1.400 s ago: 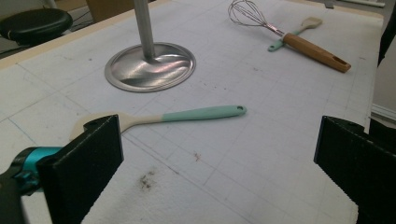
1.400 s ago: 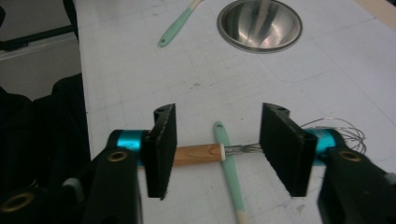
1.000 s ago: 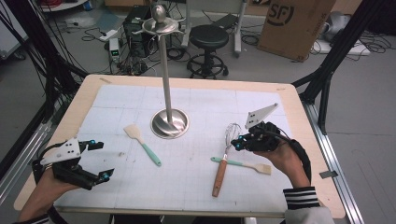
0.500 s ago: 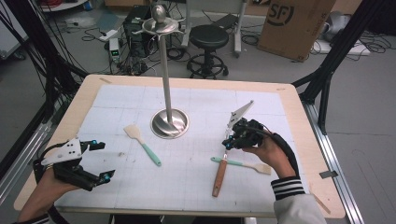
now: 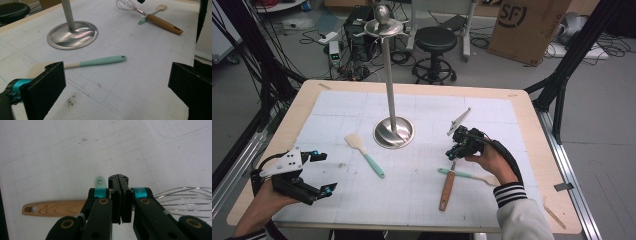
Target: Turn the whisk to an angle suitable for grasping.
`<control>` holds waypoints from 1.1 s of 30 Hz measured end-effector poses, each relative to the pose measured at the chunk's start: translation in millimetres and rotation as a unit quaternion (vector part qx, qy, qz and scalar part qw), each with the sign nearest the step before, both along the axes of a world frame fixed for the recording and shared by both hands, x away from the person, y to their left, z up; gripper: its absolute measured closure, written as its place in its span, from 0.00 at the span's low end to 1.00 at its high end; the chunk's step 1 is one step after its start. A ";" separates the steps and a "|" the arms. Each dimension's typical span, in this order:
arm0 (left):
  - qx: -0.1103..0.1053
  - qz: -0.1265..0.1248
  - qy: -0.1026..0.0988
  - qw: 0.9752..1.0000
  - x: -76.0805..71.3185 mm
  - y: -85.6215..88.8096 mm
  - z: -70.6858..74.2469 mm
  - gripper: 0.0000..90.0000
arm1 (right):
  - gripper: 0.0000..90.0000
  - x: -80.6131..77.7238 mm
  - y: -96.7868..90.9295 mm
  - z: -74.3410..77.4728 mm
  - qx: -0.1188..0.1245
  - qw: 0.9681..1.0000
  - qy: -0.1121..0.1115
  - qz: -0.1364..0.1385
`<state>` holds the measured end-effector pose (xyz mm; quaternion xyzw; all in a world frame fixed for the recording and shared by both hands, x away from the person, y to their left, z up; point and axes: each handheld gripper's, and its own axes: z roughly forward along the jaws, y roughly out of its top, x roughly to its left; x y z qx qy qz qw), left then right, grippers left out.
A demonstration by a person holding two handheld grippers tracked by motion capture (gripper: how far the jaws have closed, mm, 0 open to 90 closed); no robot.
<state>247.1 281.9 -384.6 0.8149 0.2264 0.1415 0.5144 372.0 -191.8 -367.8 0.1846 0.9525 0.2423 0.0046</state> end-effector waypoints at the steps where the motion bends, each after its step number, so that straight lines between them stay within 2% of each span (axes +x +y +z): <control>1: 0.001 0.000 0.001 1.000 0.1 -0.3 -0.2 0.02 | 0.99 0.0 0.0 0.0 0.000 1.000 0.000 0.000; 5: 0.001 0.000 0.001 1.000 0.4 -1.0 -0.7 0.02 | 0.99 2.8 3.1 -13.2 -0.014 1.000 0.012 -0.001; 14: 0.004 -0.004 0.000 1.000 0.4 -3.7 -0.8 0.02 | 0.99 10.1 10.8 -28.1 -0.041 0.999 0.015 0.006; 15: 0.004 -0.004 0.000 1.000 0.4 -3.7 -0.8 0.02 | 0.99 10.1 10.8 -28.1 -0.041 0.999 0.015 0.006; 18: 0.005 -0.004 0.003 1.000 1.0 -4.2 -1.7 0.02 | 0.99 10.4 11.3 -31.3 -0.062 0.998 0.012 0.006; 21: 0.006 -0.003 0.003 1.000 1.0 -4.2 -2.2 0.02 | 0.99 10.6 11.1 -32.7 -0.064 0.998 0.017 0.007; 23: 0.005 -0.003 0.003 1.000 0.8 -4.5 -2.2 0.02 | 0.99 10.3 10.4 -33.3 -0.075 0.997 0.016 0.004; 33: 0.004 -0.001 0.004 1.000 0.9 -3.2 -2.2 0.02 | 0.99 7.6 -8.4 -31.2 -0.086 0.996 0.018 -0.002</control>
